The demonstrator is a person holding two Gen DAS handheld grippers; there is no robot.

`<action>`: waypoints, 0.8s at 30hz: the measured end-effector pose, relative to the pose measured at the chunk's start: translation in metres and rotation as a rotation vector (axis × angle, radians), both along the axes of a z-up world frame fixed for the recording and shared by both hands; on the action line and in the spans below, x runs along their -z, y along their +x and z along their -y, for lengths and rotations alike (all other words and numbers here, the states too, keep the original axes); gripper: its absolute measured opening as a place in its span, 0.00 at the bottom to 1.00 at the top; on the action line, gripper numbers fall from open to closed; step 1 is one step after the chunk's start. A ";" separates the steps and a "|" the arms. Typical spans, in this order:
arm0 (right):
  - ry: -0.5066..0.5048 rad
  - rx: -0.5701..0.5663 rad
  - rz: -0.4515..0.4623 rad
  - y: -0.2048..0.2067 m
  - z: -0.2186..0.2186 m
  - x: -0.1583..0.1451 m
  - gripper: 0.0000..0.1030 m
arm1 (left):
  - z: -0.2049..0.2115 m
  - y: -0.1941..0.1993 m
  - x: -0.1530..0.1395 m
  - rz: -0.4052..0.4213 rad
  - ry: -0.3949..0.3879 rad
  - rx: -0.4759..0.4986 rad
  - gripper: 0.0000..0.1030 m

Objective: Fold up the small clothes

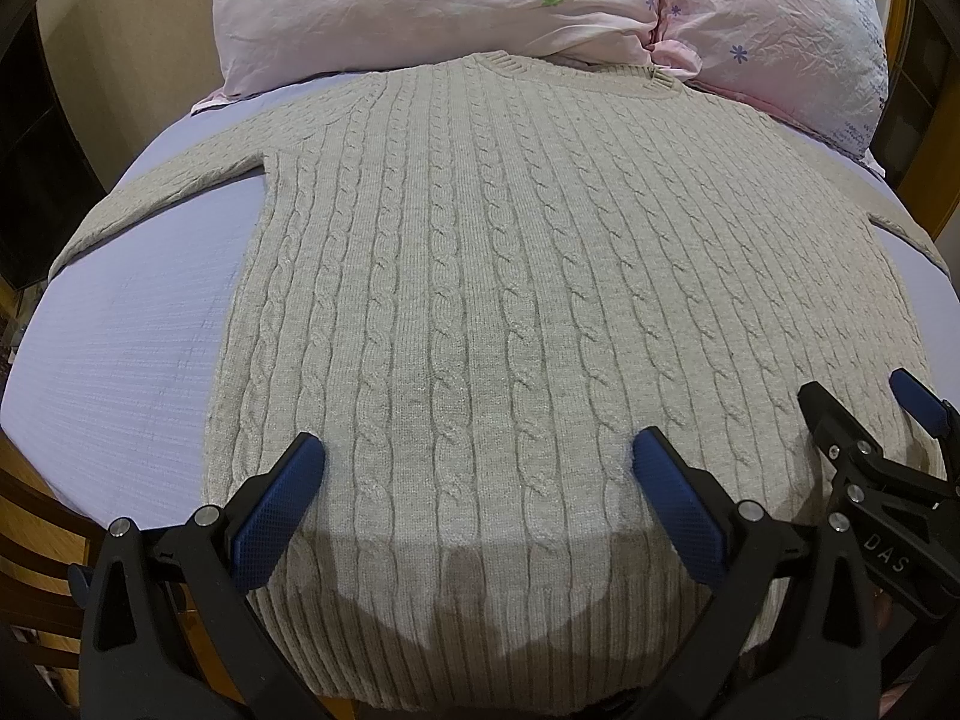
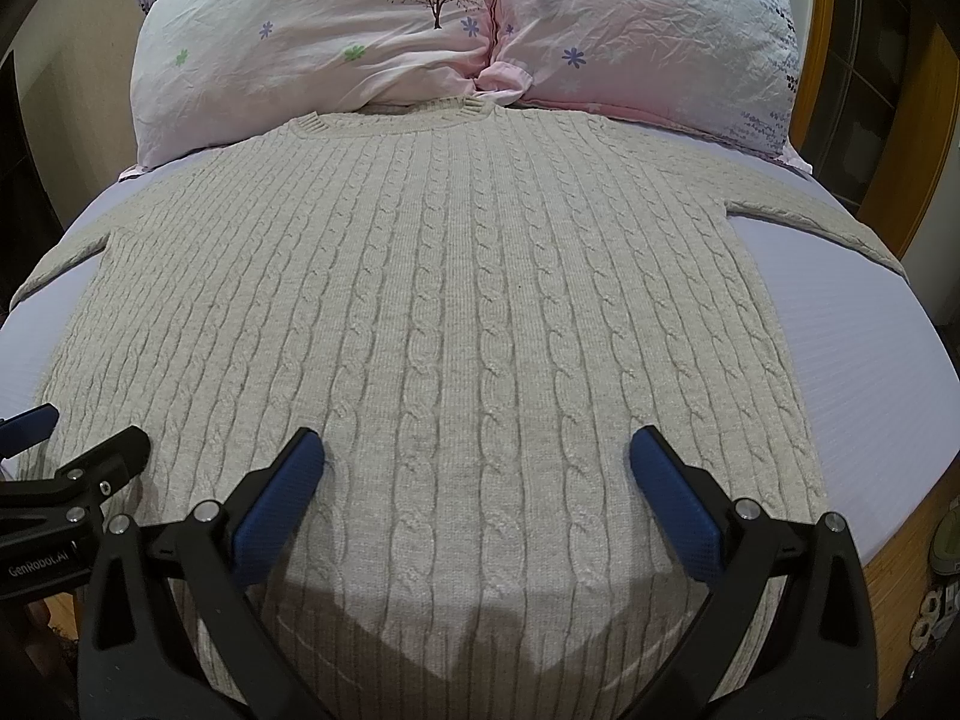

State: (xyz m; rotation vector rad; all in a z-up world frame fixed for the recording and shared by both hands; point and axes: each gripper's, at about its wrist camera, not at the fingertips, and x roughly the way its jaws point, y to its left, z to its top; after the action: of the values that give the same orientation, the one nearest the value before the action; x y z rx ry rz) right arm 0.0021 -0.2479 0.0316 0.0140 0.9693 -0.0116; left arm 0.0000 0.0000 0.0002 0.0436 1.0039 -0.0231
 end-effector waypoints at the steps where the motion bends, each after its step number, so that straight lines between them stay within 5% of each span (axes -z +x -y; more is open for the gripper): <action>1: 0.000 0.000 0.000 0.000 0.000 0.000 0.98 | 0.000 0.000 0.000 0.000 0.000 0.000 0.99; 19: -0.001 -0.008 0.000 0.008 -0.012 -0.013 0.98 | 0.000 0.000 0.000 0.007 0.001 0.004 0.99; 24: 0.015 -0.073 0.072 0.009 -0.014 -0.019 0.98 | -0.001 -0.004 -0.003 0.035 0.003 0.020 0.99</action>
State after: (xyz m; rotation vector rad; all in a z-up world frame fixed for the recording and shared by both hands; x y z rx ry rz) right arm 0.0113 -0.2334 0.0505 -0.0069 0.8975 0.0627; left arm -0.0040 0.0009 0.0032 0.0565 0.9686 -0.0391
